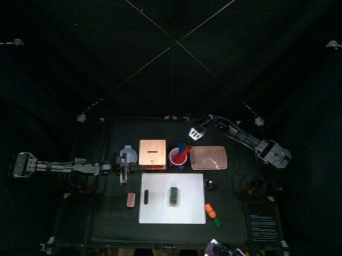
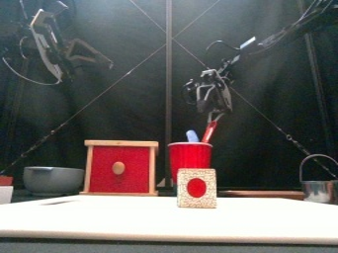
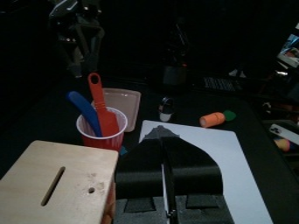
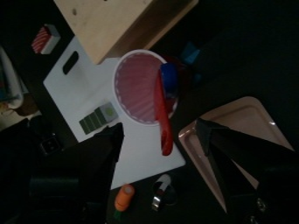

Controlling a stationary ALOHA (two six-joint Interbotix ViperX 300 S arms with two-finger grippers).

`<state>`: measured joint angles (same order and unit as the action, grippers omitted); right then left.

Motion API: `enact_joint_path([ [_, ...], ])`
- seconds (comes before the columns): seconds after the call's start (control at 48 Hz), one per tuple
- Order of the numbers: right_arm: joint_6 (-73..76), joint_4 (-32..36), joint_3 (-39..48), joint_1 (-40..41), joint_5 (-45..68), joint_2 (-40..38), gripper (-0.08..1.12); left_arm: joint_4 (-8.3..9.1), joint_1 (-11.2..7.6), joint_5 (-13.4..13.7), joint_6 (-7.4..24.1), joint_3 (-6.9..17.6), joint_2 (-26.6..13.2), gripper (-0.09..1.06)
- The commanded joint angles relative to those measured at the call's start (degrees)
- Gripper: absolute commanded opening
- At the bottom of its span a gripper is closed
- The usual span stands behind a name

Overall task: Cut the sushi into 4 pieces with the knife
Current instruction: Pick up the knife at its handle with right hand

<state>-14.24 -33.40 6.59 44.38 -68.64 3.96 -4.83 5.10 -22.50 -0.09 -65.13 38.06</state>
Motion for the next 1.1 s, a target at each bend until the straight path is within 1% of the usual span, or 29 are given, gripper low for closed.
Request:
enact_joint_path([
  [0.021,-0.18,0.44,-3.25,0.0,-2.02,0.97,0.96,0.0,0.18,-0.53,0.09,0.79,0.0,-0.03],
  [0.208,-0.26,1.76,-4.75,-1.14,-5.54,3.69,0.96,0.0,0.09,-0.53,0.0,0.7,0.09,-0.03],
  [0.354,-0.18,3.25,-4.48,-2.64,-5.98,5.01,0.96,0.0,0.18,-0.53,0.0,0.53,0.09,-0.03],
  [0.562,-0.18,3.52,-4.31,-4.39,-6.15,6.59,0.96,0.0,0.09,-0.53,-0.18,-0.09,0.09,-0.03],
  [0.771,-0.09,4.31,-4.22,-5.01,-6.42,7.21,0.93,-0.62,0.09,-0.53,-0.09,-0.26,0.09,-0.03],
  [0.938,0.0,5.27,-4.39,-5.1,-6.42,7.65,0.86,-0.7,0.09,-0.53,-0.09,-0.26,0.09,-0.03],
  [1.104,0.09,5.27,-4.66,-5.01,-6.42,8.26,0.72,-0.7,0.09,-0.53,-0.09,-0.44,0.09,-0.03],
])
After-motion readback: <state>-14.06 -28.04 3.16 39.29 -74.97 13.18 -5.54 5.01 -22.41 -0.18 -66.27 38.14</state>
